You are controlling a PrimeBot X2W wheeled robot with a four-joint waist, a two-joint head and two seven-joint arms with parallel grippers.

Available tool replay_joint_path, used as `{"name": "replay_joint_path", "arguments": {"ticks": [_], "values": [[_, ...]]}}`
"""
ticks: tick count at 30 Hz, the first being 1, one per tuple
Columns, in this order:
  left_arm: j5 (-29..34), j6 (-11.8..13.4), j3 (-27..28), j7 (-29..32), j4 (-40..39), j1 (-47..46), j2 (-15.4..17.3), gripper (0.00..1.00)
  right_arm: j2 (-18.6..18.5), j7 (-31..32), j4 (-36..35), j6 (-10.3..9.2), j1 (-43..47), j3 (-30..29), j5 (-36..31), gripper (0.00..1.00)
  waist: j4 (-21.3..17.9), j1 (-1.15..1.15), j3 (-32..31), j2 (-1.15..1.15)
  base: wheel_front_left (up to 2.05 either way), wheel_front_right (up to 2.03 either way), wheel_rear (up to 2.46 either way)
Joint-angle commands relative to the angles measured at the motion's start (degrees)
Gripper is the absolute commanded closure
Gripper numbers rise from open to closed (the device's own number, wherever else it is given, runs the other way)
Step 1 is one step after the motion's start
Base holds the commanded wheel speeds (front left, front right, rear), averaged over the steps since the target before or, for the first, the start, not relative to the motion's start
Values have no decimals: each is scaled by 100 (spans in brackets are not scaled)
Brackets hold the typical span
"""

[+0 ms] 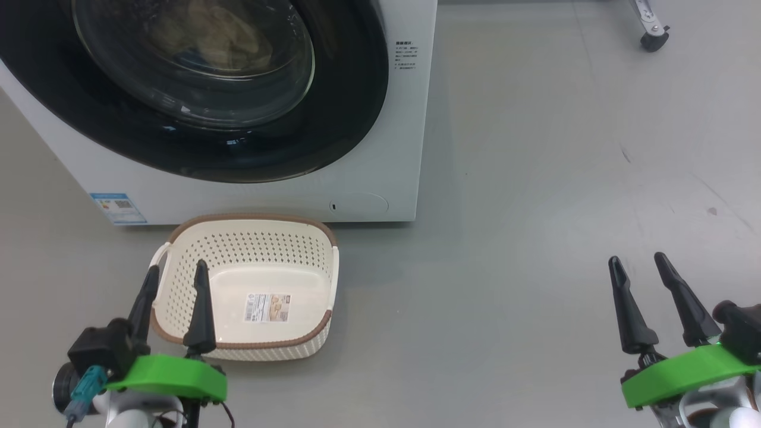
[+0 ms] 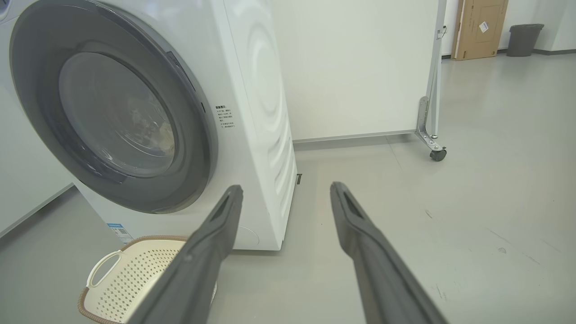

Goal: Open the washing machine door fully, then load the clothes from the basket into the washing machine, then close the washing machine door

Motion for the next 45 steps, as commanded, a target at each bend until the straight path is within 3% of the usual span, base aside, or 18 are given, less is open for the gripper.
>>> {"name": "replay_joint_path", "arguments": {"ticks": [1, 31, 32, 45], "values": [[-9, 31, 206, -3, -211, -99, 157, 0, -47, -15, -212, -20, -93, 85, 46, 0, -1, 0, 1, 0, 0, 0, 0], [-104, 119, 123, -55, -260, -143, 210, 0, -47, 6, -173, -20, -82, 106, 89, 0, 27, 0, 30, 0, 0, 0, 0], [-91, 99, -70, -8, -72, 73, 77, 100, 3, 1, 21, 0, 5, -20, 41, 100, 27, 0, 30, 0, 0, 0, 0], [-623, 70, 17, 148, 238, 166, -75, 100, -7, 48, 445, 0, -38, 52, 679, 100, 43, 0, -4, 0, 0, 0, 0]]}}
